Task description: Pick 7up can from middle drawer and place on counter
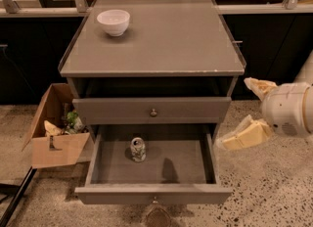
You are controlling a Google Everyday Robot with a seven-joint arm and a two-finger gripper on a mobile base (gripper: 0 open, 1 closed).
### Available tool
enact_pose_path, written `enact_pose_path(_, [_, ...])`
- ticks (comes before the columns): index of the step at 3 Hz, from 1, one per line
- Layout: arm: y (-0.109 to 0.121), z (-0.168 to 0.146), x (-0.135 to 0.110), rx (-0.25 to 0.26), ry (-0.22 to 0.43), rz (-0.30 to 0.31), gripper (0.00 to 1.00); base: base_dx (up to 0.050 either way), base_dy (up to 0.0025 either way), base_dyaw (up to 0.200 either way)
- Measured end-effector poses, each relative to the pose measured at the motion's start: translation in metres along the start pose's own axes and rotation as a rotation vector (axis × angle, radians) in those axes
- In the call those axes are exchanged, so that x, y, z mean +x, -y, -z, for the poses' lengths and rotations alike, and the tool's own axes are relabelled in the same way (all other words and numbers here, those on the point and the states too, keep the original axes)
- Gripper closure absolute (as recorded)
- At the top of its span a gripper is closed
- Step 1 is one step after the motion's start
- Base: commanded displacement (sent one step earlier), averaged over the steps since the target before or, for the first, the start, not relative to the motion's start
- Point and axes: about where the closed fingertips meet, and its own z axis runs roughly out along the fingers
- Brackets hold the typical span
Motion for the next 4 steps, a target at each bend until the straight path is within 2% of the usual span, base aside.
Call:
enact_pose_path(2, [-0.002, -0.026, 0.022, 0.090, 0.165, -0.047, 0.00, 0.000, 0.00000, 0.000])
enact_pose_path(3, [-0.003, -0.032, 0.028, 0.123, 0.232, -0.047, 0.00, 0.000, 0.00000, 0.000])
enact_pose_path(4, [-0.006, -0.044, 0.037, 0.126, 0.268, -0.060, 0.00, 0.000, 0.00000, 0.000])
